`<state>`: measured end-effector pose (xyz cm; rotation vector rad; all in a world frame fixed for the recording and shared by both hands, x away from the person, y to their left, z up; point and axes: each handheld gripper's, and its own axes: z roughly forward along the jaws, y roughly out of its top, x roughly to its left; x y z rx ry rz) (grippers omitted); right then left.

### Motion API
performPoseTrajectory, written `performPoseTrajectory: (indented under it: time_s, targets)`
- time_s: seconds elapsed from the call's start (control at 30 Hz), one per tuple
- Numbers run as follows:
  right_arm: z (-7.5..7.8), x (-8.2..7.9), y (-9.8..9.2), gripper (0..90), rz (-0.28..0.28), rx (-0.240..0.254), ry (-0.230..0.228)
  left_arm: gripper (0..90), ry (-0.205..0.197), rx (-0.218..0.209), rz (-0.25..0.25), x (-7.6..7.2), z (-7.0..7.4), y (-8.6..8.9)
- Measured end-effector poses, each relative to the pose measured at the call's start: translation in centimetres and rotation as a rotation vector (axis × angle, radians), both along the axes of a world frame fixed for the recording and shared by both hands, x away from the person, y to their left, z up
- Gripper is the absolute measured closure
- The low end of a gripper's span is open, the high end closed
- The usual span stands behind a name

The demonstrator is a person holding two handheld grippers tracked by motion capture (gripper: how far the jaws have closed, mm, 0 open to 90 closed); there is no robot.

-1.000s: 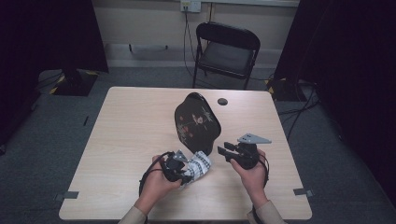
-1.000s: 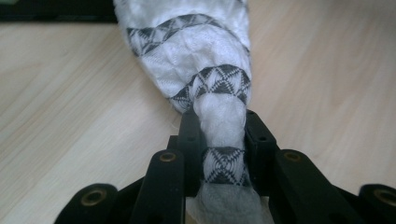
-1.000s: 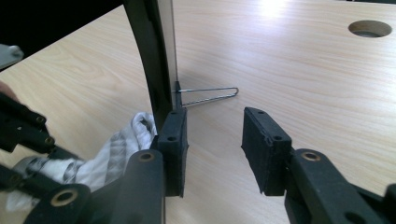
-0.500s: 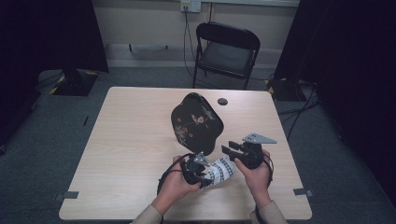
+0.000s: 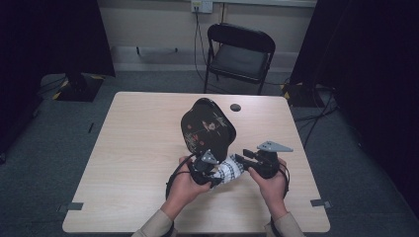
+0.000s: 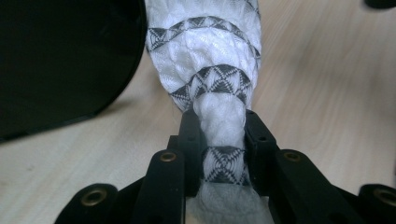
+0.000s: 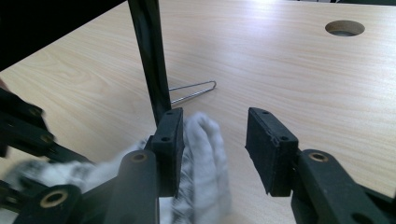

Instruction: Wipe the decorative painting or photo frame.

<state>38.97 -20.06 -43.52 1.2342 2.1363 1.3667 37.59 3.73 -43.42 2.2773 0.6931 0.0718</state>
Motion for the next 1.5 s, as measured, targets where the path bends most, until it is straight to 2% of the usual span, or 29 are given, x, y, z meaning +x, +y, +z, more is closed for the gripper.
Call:
performPoseTrajectory:
  time_s: [0.2,0.27,0.43,0.63,0.83,0.93,1.33,1.5]
  targets:
    - [0.0,-0.1,0.0,56.2,-0.001,0.008,-0.007,73.3,-0.041,-0.032,0.003,0.0,2.7,0.6]
    - [0.1,-0.1,0.0,56.0,-0.001,0.015,-0.006,73.3,-0.054,-0.028,0.008,0.1,3.3,0.7]
    - [0.2,0.0,-0.4,53.6,-0.013,0.032,-0.010,73.4,-0.066,-0.025,0.015,0.5,4.1,0.6]
    - [0.2,0.1,-1.0,52.3,-0.038,0.046,-0.010,73.5,-0.074,-0.029,0.001,0.5,4.7,0.2]
    - [0.3,0.2,-1.4,51.0,-0.052,0.055,-0.014,73.5,-0.066,-0.022,-0.016,0.5,4.6,0.0]
    - [0.4,0.3,-1.7,50.8,-0.061,0.058,-0.012,73.5,-0.062,-0.012,-0.007,0.6,4.1,0.1]
    - [0.3,-0.2,-2.9,50.8,-0.103,0.027,-0.013,73.5,-0.041,0.018,-0.023,0.7,3.2,-0.3]
    - [-0.1,-0.3,-3.3,50.4,-0.113,0.010,-0.005,73.5,-0.051,-0.004,-0.021,0.7,3.8,0.1]
